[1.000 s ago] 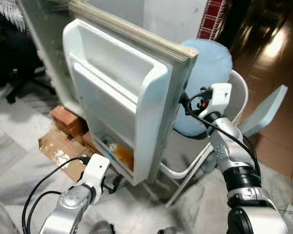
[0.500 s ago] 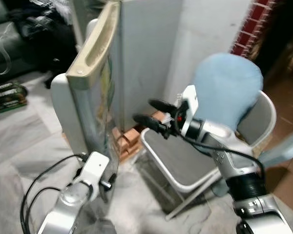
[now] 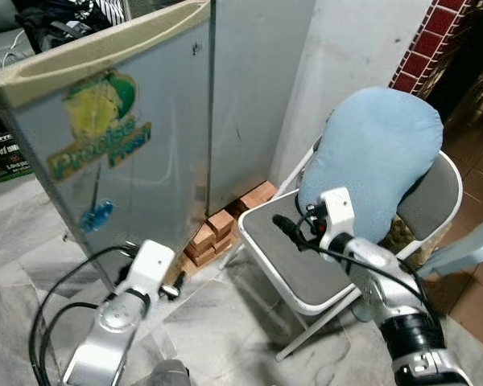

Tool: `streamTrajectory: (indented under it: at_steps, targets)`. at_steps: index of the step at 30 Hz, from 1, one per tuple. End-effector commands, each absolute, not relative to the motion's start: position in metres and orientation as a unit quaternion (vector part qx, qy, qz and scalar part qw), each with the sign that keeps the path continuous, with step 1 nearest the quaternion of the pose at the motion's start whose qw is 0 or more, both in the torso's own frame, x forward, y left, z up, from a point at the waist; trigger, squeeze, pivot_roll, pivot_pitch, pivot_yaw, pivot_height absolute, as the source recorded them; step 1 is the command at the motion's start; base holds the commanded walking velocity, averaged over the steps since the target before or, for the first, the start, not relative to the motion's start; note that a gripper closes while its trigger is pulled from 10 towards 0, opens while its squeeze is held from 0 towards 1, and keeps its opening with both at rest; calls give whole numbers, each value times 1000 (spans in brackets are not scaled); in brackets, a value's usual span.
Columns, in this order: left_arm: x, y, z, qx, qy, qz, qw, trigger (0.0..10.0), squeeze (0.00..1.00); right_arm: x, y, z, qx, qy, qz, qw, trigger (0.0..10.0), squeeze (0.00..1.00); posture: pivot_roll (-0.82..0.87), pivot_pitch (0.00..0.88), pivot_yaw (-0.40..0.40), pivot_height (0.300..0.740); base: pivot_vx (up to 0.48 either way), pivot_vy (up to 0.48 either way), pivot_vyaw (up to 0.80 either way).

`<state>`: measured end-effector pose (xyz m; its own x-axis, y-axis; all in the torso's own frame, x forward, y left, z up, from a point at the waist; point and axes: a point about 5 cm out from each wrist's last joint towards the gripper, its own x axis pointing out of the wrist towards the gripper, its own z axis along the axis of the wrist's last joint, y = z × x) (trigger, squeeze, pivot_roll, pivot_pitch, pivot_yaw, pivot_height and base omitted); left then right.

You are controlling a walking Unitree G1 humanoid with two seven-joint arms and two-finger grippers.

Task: Restocking fridge

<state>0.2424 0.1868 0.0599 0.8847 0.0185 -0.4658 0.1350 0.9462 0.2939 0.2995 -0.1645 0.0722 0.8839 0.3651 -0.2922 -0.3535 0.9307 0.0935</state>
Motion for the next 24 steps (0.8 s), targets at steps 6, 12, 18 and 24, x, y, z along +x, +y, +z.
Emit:
streamTrajectory:
  at_steps: [6, 12, 18, 24]
  targets:
    - [267, 242, 73, 144, 194, 92, 966, 10000, 0, 302, -178, 86, 12, 112, 126, 986, 10000, 0, 82, 0, -103, 716, 0, 0, 0]
    - [280, 294, 87, 155, 179, 199, 951, 10000, 0, 304, -183, 90, 14, 102, 119, 988, 10000, 0, 77, 0, -109, 716, 0, 0, 0]
    - [275, 346, 112, 118, 144, 310, 932, 10000, 0, 303, -192, 95, 23, 86, 94, 992, 10000, 0, 70, 0, -103, 716, 0, 0, 0]
    - [281, 323, 107, 113, 119, 254, 953, 10000, 0, 298, -196, 95, 28, 86, 74, 993, 10000, 0, 68, 0, -96, 716, 0, 166, 0]
